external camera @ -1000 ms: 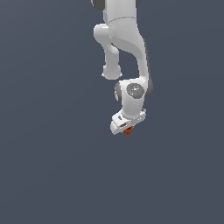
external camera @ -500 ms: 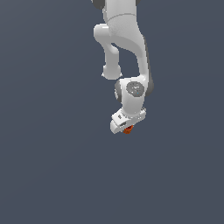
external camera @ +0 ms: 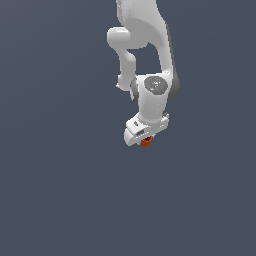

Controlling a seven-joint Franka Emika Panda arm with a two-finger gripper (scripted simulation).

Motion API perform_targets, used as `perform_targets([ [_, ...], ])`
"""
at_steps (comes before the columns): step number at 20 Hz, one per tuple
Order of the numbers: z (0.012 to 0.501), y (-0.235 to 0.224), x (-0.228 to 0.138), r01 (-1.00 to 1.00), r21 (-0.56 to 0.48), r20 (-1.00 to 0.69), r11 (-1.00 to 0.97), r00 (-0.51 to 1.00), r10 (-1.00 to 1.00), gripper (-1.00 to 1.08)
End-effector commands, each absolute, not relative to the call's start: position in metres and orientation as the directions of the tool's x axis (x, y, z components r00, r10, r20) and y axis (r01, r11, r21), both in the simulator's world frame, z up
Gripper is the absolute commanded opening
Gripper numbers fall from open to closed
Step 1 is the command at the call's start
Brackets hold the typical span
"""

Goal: Pick up the object and move it to a goal position.

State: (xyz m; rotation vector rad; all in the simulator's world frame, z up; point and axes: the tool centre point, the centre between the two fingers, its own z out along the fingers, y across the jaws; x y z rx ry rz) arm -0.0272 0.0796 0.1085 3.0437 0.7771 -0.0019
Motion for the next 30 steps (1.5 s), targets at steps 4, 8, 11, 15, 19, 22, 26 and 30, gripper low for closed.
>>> perform_targets([
  [4, 0.166, 0.074, -0.026, 0.480, 0.000, 0.000, -0.877, 0.877, 0.480, -1.00],
  [8, 0.214, 0.069, -0.025, 0.480, 0.000, 0.000, -0.877, 0.877, 0.480, -1.00],
  [11, 0.248, 0.065, -0.024, 0.480, -0.001, 0.001, -0.877, 0.877, 0.480, -1.00],
  [15, 0.292, 0.060, -0.023, 0.481, -0.001, 0.001, -0.877, 0.877, 0.481, -1.00],
  [19, 0.335, 0.055, -0.021, 0.481, -0.001, 0.001, -0.877, 0.877, 0.481, -1.00],
  [22, 0.366, 0.052, -0.020, 0.481, -0.001, 0.001, -0.877, 0.877, 0.481, -1.00],
  [26, 0.405, 0.047, -0.017, 0.480, -0.001, 0.001, -0.877, 0.877, 0.480, -1.00],
  [30, 0.435, 0.044, -0.015, 0.480, -0.001, 0.000, -0.877, 0.877, 0.480, -1.00],
])
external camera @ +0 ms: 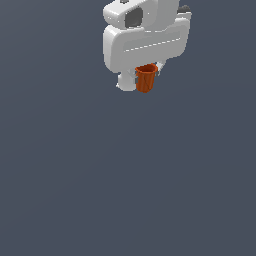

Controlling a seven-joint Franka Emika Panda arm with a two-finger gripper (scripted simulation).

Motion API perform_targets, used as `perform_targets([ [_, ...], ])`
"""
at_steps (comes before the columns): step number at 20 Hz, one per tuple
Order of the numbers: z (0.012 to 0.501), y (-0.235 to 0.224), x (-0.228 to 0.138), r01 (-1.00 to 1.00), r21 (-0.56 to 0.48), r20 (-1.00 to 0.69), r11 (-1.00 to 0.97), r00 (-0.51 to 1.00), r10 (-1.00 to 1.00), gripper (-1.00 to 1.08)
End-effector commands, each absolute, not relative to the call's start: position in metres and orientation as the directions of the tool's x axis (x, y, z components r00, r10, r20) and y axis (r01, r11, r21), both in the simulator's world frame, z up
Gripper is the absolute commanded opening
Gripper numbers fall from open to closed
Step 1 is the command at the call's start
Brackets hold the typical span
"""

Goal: Pick up the object and move it to a goal position.

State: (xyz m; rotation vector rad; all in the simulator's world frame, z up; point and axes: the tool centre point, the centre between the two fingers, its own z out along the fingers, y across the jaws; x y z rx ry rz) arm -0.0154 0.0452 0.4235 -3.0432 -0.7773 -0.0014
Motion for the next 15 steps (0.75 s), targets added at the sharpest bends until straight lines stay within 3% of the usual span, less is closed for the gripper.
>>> perform_targets([
  [1, 0.441, 0.043, -0.014, 0.480, -0.001, 0.000, -0.877, 0.877, 0.480, -1.00],
  [15, 0.477, 0.039, -0.010, 0.479, 0.000, 0.000, -0.878, 0.878, 0.479, -1.00],
])
